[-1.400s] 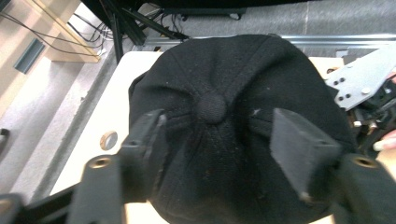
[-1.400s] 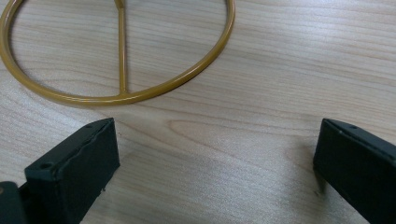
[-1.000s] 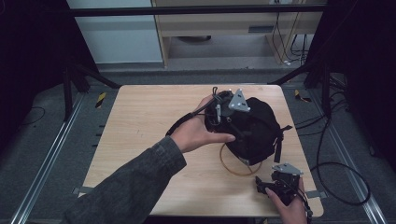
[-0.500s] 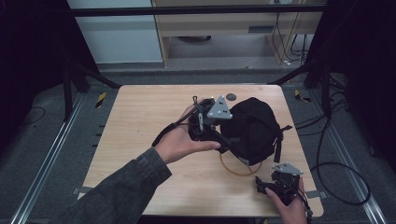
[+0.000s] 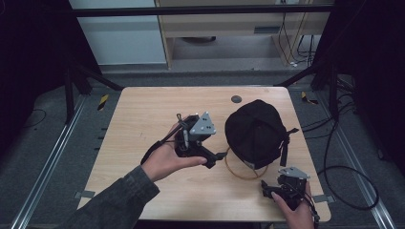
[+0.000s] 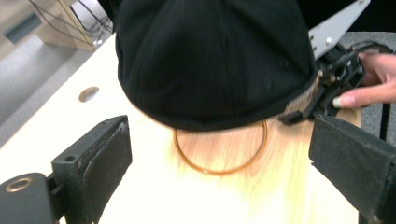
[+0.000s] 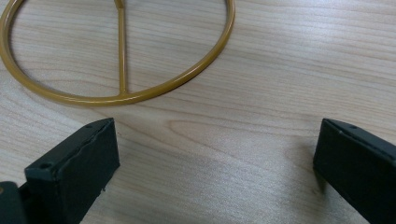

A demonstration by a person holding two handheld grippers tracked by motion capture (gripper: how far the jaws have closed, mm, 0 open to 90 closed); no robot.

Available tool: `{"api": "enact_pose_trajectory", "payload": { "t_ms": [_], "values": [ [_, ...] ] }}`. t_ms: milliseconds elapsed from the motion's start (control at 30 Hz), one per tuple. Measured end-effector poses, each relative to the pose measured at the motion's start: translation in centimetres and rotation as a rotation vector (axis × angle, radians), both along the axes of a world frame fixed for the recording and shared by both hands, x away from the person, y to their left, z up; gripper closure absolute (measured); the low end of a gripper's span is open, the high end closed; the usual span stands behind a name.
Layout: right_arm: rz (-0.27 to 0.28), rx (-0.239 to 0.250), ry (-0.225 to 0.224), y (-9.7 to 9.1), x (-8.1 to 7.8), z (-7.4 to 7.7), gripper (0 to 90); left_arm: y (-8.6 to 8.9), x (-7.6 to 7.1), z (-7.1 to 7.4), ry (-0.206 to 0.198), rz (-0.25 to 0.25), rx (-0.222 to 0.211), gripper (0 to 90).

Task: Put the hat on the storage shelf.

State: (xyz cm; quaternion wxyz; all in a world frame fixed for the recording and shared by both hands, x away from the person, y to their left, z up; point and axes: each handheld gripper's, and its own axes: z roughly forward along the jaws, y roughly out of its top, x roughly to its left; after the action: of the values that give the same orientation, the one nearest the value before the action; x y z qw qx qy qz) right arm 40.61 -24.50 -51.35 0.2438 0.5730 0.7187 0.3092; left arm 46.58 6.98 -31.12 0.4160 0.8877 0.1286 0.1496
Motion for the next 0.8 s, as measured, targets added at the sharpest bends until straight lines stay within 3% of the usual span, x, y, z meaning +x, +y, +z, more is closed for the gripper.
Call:
{"api": "enact_pose_trajectory", "payload": {
  "t_ms": [300,600,800],
  "values": [
    [0.000,0.000,0.000,0.0,0.0,0.0,0.4,2.7,0.0,-2.8,0.039,0.040,0.017,5.9],
    [-0.001,0.000,0.000,0.0,0.0,0.0,0.4,5.1,0.4,-6.9,0.101,0.085,0.041,6.0],
    [0.000,0.000,0.000,0.0,0.0,0.0,0.3,6.9,0.6,-8.9,0.127,0.123,0.046,6.1]
  ]
}}
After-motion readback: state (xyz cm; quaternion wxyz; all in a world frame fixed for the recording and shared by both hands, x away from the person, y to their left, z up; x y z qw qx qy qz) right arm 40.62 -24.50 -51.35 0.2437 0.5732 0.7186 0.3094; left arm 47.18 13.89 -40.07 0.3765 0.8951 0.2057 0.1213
